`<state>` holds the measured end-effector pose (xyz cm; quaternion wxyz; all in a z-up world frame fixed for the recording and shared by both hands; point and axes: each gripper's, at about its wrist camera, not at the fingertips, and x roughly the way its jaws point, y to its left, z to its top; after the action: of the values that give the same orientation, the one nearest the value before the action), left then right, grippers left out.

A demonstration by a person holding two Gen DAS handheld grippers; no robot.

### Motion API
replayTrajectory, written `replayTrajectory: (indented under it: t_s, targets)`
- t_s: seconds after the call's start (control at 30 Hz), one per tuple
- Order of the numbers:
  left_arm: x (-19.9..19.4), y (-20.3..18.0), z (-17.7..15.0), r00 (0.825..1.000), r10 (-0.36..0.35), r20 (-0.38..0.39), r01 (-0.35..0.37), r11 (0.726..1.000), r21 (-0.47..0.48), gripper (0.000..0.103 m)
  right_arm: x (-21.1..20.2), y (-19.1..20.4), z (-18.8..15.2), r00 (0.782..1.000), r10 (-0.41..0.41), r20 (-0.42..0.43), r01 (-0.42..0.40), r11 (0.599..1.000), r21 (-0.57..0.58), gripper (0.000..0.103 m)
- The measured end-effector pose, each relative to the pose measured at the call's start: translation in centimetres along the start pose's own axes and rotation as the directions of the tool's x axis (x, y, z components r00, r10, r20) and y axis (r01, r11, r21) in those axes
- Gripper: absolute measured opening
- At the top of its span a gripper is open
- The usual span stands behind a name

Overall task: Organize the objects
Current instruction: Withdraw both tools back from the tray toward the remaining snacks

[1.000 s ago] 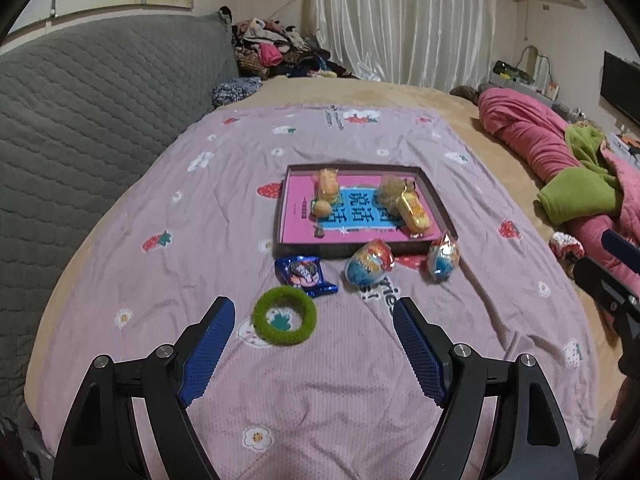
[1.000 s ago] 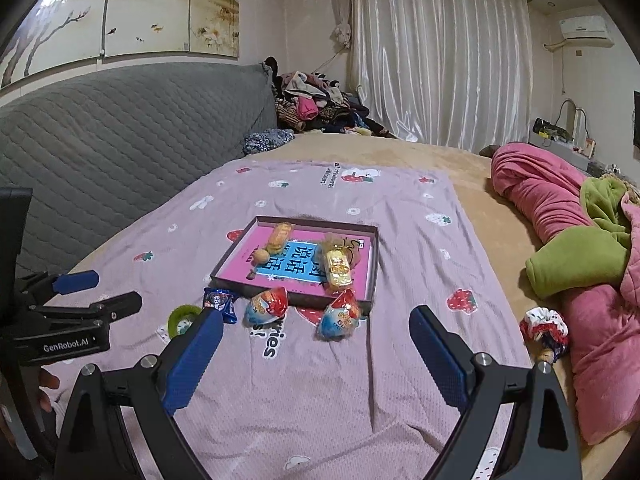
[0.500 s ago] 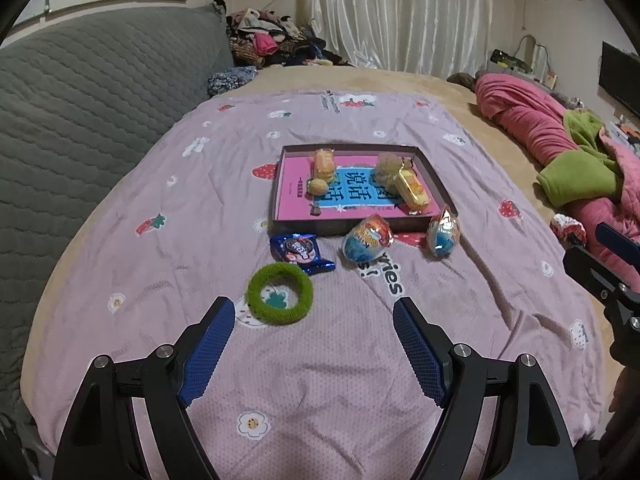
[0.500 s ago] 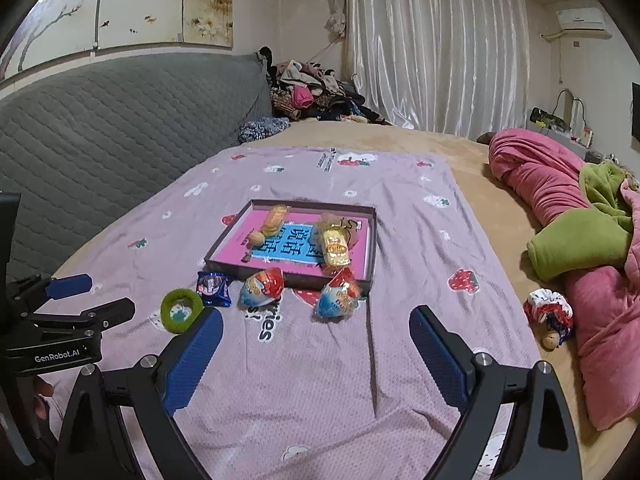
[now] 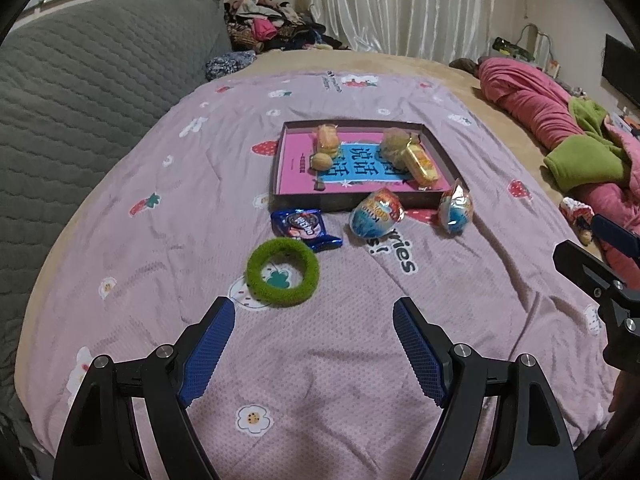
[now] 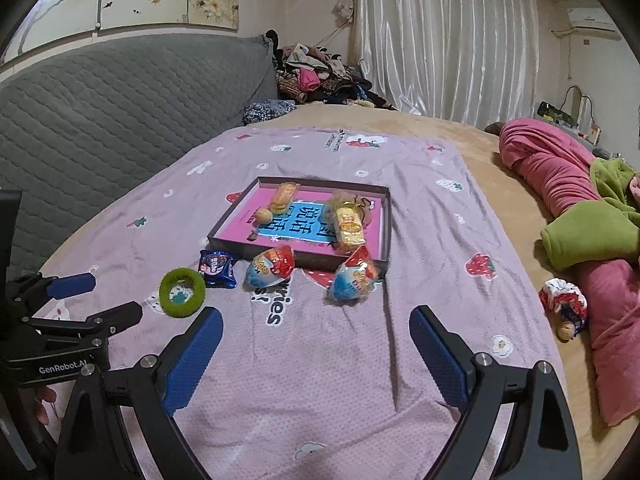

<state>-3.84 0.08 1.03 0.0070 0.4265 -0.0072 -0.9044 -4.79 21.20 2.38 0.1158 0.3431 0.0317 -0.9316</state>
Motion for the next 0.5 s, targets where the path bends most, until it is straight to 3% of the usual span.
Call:
replayTrajectory:
  t_s: [0.5]
  targets:
    - [2.8,2.5,-1.0,0.999,0.007,-0.038,-0.009,0.999,-0.036,0.082,3.1,3.7,-0.3,0.998,0.035,-0.055,-0.036,0.999,-0.019,0.095]
